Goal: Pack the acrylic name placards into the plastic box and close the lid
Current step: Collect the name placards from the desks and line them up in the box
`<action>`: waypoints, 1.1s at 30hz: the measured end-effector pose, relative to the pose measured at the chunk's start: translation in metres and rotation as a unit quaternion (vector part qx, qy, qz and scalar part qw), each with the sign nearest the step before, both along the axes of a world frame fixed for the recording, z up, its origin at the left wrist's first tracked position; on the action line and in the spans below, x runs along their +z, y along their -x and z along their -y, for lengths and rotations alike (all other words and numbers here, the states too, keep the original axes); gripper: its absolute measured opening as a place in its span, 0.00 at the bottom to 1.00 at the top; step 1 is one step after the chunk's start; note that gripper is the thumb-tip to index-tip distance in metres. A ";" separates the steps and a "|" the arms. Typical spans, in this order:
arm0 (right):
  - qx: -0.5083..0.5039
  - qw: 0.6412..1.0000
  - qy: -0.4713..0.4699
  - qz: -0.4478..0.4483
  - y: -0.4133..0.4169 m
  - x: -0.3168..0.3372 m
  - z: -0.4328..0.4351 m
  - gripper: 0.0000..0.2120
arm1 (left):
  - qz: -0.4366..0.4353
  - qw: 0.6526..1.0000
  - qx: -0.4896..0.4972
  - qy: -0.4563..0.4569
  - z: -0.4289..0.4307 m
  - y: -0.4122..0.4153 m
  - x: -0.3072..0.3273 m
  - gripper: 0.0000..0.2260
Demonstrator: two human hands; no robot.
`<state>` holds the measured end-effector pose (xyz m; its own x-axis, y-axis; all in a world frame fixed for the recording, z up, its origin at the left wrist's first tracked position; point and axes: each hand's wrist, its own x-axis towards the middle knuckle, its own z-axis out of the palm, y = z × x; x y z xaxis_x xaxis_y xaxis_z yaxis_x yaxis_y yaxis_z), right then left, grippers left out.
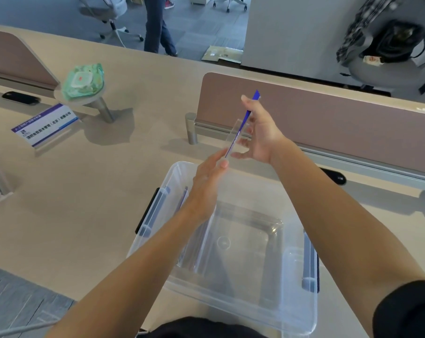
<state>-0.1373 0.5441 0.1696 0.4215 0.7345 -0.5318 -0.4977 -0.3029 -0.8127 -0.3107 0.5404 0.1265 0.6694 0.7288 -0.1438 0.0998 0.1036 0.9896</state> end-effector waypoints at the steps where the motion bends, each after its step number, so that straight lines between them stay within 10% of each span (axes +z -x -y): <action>1: -0.003 1.000 -0.002 -0.003 0.000 -0.002 0.000 0.27 | -0.003 1.000 0.001 0.008 -0.001 0.000 -0.001 0.27; 9: 0.027 0.999 -0.043 -0.009 -0.004 -0.003 0.002 0.26 | 0.041 0.998 -0.009 0.055 -0.005 0.003 0.002 0.15; 21: 0.018 0.999 -0.029 -0.009 -0.002 -0.007 0.002 0.42 | 0.012 0.999 -0.029 0.042 -0.009 0.012 -0.012 0.24; 25: 0.012 0.993 -0.047 0.107 -0.004 -0.003 0.000 0.28 | 0.066 0.989 0.035 0.126 -0.016 0.017 -0.009 0.10; 29: -0.009 0.980 -0.069 0.188 -0.011 -0.003 0.006 0.07 | 0.068 0.972 0.052 0.217 -0.033 0.026 -0.009 0.21; 33: -0.002 0.975 -0.066 0.210 -0.015 0.000 0.015 0.06 | 0.028 0.983 0.112 0.146 -0.046 0.029 -0.005 0.17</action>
